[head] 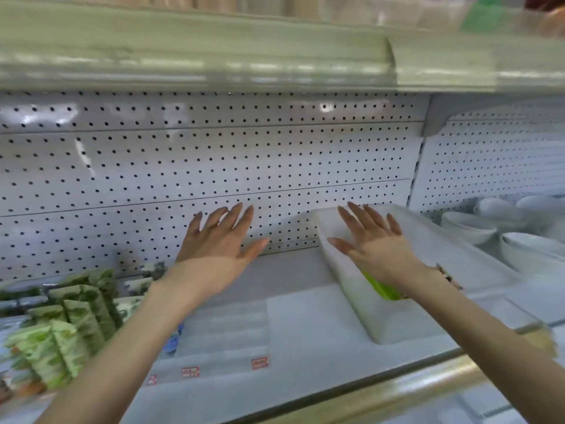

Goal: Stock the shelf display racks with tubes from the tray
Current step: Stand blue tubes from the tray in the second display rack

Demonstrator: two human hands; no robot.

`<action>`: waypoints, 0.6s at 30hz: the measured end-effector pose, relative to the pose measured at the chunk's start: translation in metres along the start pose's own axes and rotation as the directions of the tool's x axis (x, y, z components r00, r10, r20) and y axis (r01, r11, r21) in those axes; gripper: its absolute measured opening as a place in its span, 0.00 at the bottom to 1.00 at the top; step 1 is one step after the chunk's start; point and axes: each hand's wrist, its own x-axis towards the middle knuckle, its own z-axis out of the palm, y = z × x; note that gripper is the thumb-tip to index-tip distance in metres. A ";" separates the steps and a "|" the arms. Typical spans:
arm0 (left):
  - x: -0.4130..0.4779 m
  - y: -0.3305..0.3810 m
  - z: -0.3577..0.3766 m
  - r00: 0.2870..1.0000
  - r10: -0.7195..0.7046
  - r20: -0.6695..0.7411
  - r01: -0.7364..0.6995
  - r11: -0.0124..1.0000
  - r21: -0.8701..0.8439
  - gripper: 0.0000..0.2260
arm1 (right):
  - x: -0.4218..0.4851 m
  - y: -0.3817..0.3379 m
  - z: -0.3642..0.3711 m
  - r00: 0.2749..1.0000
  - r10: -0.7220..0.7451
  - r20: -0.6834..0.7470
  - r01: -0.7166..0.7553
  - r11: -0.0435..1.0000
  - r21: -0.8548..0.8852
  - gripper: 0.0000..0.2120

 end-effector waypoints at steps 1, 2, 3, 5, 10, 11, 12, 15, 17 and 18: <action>0.005 0.009 0.003 1.000 0.002 0.007 -0.002 1.000 -0.008 0.29 | 0.003 0.010 0.000 1.000 0.007 0.007 -0.007 1.000 0.013 0.32; 0.010 0.017 0.006 1.000 0.003 0.008 -0.003 1.000 -0.014 0.28 | 0.006 0.020 0.000 1.000 0.010 0.016 -0.011 1.000 0.026 0.32; 0.015 0.024 0.009 1.000 0.001 0.005 -0.001 1.000 -0.016 0.28 | 0.008 0.030 0.000 1.000 0.012 0.022 -0.012 0.999 0.031 0.32; 0.025 0.038 0.014 1.000 -0.007 -0.006 0.007 1.000 -0.022 0.28 | 0.012 0.048 0.001 1.000 0.004 0.026 -0.005 1.000 0.025 0.31; 0.046 0.071 0.024 0.999 -0.042 -0.009 0.041 0.998 -0.048 0.27 | 0.025 0.091 0.010 0.997 -0.014 0.076 0.011 0.999 0.031 0.30; 0.049 0.078 0.026 0.999 -0.047 -0.003 0.047 0.997 -0.053 0.27 | 0.029 0.098 0.011 0.995 -0.016 0.095 0.014 1.000 0.028 0.30; 0.051 0.084 0.028 0.999 -0.052 0.007 0.053 0.997 -0.060 0.26 | 0.033 0.104 0.013 0.993 -0.022 0.115 0.019 0.999 0.027 0.30; 0.057 0.101 0.033 0.997 -0.073 0.023 0.075 0.992 -0.097 0.26 | 0.050 0.117 0.016 0.978 -0.072 0.196 0.055 0.994 0.091 0.29; 0.062 0.111 0.036 0.997 -0.076 0.018 0.077 0.989 -0.123 0.26 | 0.065 0.119 0.018 0.958 -0.128 0.256 0.080 0.979 0.190 0.28; 0.065 0.116 0.038 0.997 -0.079 0.021 0.081 0.987 -0.137 0.26 | 0.073 0.117 0.019 0.945 -0.156 0.287 0.085 0.966 0.245 0.28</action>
